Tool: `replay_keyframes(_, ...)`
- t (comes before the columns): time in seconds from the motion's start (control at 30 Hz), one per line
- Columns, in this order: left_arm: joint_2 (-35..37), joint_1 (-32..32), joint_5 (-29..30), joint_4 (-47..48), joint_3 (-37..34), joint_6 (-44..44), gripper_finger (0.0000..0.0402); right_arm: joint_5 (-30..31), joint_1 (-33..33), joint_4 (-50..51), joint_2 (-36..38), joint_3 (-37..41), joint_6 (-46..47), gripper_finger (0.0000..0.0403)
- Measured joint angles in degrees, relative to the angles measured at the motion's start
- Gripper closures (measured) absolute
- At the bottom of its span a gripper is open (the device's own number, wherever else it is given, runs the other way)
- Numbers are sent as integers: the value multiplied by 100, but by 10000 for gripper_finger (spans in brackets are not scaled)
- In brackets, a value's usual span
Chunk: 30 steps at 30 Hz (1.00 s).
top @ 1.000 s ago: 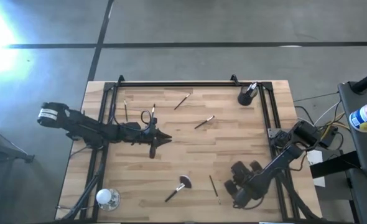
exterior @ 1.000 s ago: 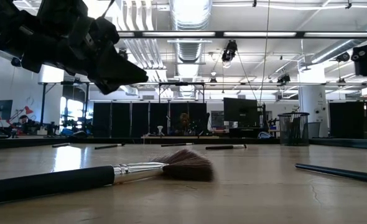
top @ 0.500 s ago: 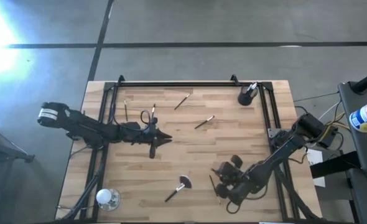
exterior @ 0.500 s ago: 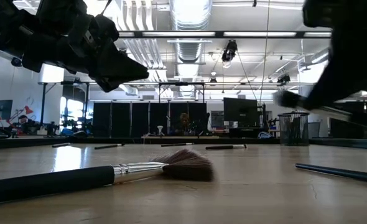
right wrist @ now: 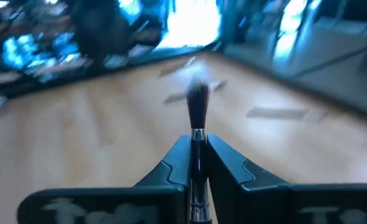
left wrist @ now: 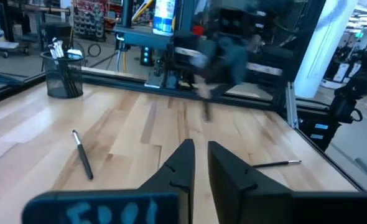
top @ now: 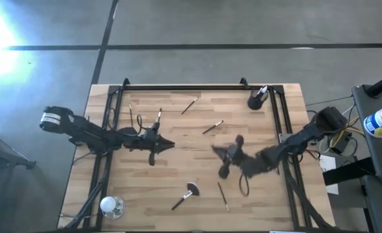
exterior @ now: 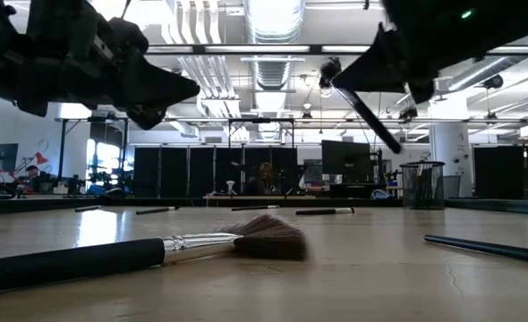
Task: Put items in baskets/containers
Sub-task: Put the foundation brush into the pen holder
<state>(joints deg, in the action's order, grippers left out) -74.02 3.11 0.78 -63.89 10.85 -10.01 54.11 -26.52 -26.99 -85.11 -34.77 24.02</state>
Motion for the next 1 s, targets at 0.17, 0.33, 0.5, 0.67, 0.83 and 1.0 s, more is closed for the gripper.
replay_keyframes(0.17,-4,0,7,-12,35,46,380,424,1079,-2031,529,682,-1725,374)
replay_keyframes(0.33,-4,0,11,-11,46,135,383,761,2397,-3686,671,1046,-3109,374)
replay_keyframes(0.5,-4,0,13,2,36,175,383,756,3780,-3988,513,1087,-3557,374)
replay_keyframes(0.67,-4,0,13,42,11,198,383,758,4820,-3991,576,1195,-3465,374)
replay_keyframes(0.83,-4,0,13,52,11,259,383,756,5396,-4016,692,1438,-3324,374)
replay_keyframes(1.0,-4,0,13,51,11,277,383,736,5838,-4082,615,1748,-2780,374)
